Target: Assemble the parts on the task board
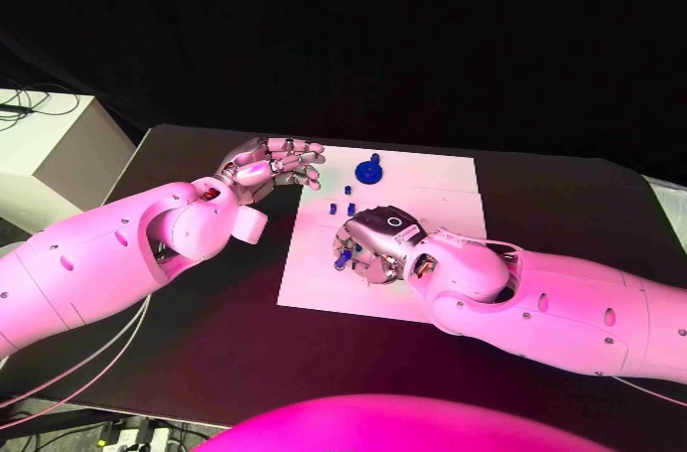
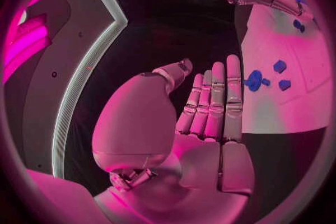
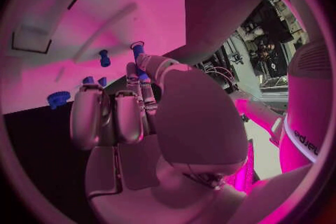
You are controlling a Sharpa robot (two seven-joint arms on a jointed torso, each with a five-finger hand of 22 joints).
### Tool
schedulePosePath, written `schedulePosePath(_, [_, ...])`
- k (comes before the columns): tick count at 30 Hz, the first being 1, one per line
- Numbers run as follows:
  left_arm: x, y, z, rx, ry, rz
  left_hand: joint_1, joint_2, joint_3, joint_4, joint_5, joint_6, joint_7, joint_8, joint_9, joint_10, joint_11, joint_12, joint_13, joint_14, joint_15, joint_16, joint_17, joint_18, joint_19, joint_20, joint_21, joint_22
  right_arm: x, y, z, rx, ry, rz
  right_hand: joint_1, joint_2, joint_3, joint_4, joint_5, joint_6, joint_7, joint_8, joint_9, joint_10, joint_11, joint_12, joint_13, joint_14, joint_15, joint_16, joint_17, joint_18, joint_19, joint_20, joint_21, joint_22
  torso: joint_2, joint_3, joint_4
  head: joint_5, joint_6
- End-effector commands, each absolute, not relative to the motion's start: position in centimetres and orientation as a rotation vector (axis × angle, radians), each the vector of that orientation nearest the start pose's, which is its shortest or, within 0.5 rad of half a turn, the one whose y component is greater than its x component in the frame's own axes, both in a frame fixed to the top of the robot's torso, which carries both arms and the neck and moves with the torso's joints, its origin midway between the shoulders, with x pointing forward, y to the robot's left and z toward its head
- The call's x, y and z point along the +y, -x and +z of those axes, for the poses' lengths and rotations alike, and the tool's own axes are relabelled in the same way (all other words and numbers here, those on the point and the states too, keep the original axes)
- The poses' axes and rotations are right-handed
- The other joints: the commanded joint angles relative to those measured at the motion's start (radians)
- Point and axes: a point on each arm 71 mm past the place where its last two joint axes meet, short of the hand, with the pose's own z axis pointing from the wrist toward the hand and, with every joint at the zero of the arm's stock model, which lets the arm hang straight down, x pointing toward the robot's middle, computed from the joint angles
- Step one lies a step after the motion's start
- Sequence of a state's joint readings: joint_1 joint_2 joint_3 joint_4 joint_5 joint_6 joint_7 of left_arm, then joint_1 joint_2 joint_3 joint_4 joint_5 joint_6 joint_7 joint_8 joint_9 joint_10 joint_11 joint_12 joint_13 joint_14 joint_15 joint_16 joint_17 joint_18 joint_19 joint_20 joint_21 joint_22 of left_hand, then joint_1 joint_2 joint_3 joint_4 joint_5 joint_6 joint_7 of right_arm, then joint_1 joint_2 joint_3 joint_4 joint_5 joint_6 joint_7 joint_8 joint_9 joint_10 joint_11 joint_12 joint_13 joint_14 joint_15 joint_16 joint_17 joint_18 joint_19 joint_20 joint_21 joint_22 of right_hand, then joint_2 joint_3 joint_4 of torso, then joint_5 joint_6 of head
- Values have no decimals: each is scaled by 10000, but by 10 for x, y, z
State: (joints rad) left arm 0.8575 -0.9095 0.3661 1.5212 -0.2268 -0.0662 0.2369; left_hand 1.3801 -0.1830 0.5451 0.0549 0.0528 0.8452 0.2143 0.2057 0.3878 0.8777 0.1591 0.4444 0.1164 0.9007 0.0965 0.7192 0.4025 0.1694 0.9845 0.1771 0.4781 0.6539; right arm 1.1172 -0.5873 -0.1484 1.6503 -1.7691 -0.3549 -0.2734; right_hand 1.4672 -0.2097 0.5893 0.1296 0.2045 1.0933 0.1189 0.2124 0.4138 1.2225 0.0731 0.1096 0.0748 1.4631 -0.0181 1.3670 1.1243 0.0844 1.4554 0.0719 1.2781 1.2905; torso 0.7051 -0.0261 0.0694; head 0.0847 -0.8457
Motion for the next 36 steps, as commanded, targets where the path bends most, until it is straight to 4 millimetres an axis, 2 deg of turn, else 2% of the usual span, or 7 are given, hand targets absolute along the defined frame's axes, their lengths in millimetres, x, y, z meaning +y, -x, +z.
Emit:
schedulePosePath(1, [244,-473,-199,15172,10982,-16777,13,99,45,14,12,-83,85,48,-8,-13,24,38,-9,62,-12,-58,10,104,13,2,-21,9,-44,-399,-233,16293,5491,7748,-68,4,64,-11,31,8,56,38,292,195,-134,54,8,272,-47,15,-13,-142,22,36,-18,-14,-5,-2,-8,7,-13])
schedulePosePath(15, [244,-473,-199,15181,10991,-16781,2,100,47,18,12,-88,87,54,-15,-18,26,39,-15,63,-10,-67,14,103,8,4,-24,11,-43,-399,-238,16351,5619,7549,-88,3,70,-17,26,4,59,41,299,196,-130,44,9,270,-43,13,-20,-137,12,38,-40,-33,6,8,-3,-10,-6])
schedulePosePath(32, [244,-473,-199,15193,10986,-16786,2,100,47,18,12,-88,87,54,-15,-18,26,39,-15,63,-10,-67,14,103,8,4,-24,11,-38,-398,-242,16302,5648,7486,-143,-4,88,-31,25,-21,69,42,314,183,-118,9,6,265,-33,9,-34,-133,1,46,-58,-44,2,-4,1,-21,-22])
schedulePosePath(36, [243,-473,-199,15198,10987,-16789,2,100,47,18,12,-88,87,54,-15,-18,26,39,-15,63,-10,-67,14,103,8,4,-24,11,-36,-397,-245,16418,5722,7593,-288,-81,107,-55,-21,-165,109,-12,319,92,-73,-96,-8,260,8,12,-46,-129,-19,70,-87,-56,8,-6,6,-25,-12])
